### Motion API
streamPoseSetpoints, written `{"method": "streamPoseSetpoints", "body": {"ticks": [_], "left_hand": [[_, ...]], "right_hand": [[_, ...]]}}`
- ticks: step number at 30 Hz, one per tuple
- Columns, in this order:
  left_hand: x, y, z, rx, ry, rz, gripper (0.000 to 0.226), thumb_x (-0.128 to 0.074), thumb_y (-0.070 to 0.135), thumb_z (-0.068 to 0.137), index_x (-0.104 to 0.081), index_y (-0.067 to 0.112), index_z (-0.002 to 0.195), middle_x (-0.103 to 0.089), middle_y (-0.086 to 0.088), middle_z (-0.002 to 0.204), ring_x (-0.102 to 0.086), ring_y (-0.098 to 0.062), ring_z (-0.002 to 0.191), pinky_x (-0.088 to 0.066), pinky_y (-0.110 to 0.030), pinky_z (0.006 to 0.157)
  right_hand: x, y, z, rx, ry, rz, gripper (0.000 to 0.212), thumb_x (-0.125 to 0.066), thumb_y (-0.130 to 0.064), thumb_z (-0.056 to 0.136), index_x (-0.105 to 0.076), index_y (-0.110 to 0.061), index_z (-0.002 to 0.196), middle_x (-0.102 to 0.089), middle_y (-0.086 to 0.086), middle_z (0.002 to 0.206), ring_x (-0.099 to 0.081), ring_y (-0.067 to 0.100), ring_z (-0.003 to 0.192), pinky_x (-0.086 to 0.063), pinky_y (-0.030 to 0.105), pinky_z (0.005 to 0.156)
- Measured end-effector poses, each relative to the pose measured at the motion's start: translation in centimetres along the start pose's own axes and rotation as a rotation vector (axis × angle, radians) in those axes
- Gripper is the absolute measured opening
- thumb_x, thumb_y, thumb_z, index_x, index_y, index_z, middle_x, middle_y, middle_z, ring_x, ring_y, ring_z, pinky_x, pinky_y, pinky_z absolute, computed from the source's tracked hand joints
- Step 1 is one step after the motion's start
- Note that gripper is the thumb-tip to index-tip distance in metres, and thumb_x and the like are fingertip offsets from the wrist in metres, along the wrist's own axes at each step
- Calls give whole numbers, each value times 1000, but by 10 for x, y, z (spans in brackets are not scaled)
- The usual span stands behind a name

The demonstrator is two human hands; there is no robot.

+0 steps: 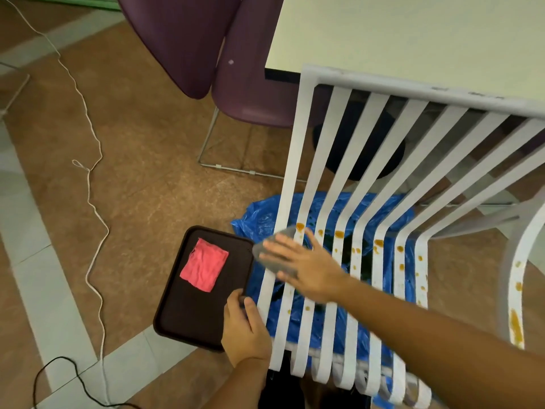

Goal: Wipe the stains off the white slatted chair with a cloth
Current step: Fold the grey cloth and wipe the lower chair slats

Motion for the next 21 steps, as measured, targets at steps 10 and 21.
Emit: {"method": "streamPoseSetpoints", "body": {"ticks": [10,21], "left_hand": [[-6,-4,4,11,-88,56,32,-49,42,97,-66,19,112,-64,6,102,-61,-11,87,-49,-30,75],[2,4,4,-17,-41,-38,68,-21,57,86,-58,12,120,-60,-4,115,-59,-26,90,-41,-35,73]], "right_hand": [[134,69,66,-304,293,-312,59,-7,-52,104,-14,-30,158,-2,-8,166,10,14,153,6,60,119],[-28,-102,-29,-239,68,649,51,-17,-50,106,-30,-38,154,-21,-23,161,16,-9,146,19,42,119]]}}
Point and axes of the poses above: each hand's wrist, its own z-axis towards the middle knuckle, its own x-axis out of the back of the hand, y = z × x, the point moved 3 cm from there along z, towards the middle knuckle
